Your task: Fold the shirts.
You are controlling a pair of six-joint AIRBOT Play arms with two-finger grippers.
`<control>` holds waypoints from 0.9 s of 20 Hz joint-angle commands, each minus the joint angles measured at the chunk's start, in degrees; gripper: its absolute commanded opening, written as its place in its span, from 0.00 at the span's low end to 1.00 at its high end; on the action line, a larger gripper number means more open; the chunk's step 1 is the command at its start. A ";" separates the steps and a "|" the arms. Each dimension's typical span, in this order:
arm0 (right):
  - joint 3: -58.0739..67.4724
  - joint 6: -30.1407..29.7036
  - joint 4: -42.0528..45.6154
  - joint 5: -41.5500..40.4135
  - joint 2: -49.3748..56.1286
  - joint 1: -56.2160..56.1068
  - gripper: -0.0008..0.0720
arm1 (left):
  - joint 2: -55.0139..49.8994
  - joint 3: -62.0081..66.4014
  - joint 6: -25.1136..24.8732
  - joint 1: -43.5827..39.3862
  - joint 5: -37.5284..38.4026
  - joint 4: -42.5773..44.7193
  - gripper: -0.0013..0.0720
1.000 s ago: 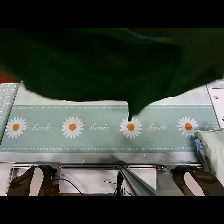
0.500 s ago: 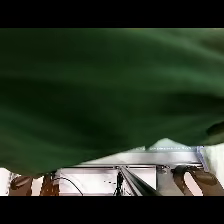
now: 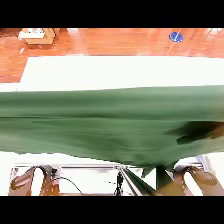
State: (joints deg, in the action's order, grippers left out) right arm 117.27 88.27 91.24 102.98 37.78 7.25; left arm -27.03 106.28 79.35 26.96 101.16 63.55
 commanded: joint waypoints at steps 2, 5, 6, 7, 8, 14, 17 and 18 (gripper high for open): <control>-3.19 -0.33 -0.96 3.30 3.32 -0.68 0.05 | -1.73 -3.89 -1.27 -1.36 4.28 0.85 0.05; -6.08 -2.19 -0.52 1.49 9.20 -0.68 0.05 | -3.78 -13.53 -2.34 -2.19 0.44 1.66 0.05; -6.16 -2.56 0.00 0.28 12.17 -0.68 0.05 | -5.09 -16.57 -2.34 -2.58 -1.55 1.90 0.05; -6.16 -2.82 0.00 -0.85 15.26 -0.68 0.05 | -7.13 -19.54 -2.27 -2.86 -2.60 1.84 0.05; -6.16 -2.82 -0.02 -2.01 18.67 -0.68 0.05 | -9.22 -22.05 -2.12 -3.37 -2.80 1.79 0.05; -6.16 -3.28 -1.57 -8.50 41.20 -0.68 0.05 | -28.13 -29.81 -2.19 -9.27 -14.01 2.03 0.05; -6.16 -3.21 -3.32 -13.88 48.65 -0.70 0.05 | -38.97 -29.81 -2.16 -11.41 -20.68 2.01 0.05; -6.16 -3.21 -4.42 -15.89 50.69 -0.68 0.05 | -42.42 -29.81 -2.16 -12.00 -23.23 2.01 0.05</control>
State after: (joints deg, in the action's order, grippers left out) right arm 111.11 85.10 88.55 92.73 81.58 6.52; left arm -60.16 77.21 77.17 16.88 85.47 65.39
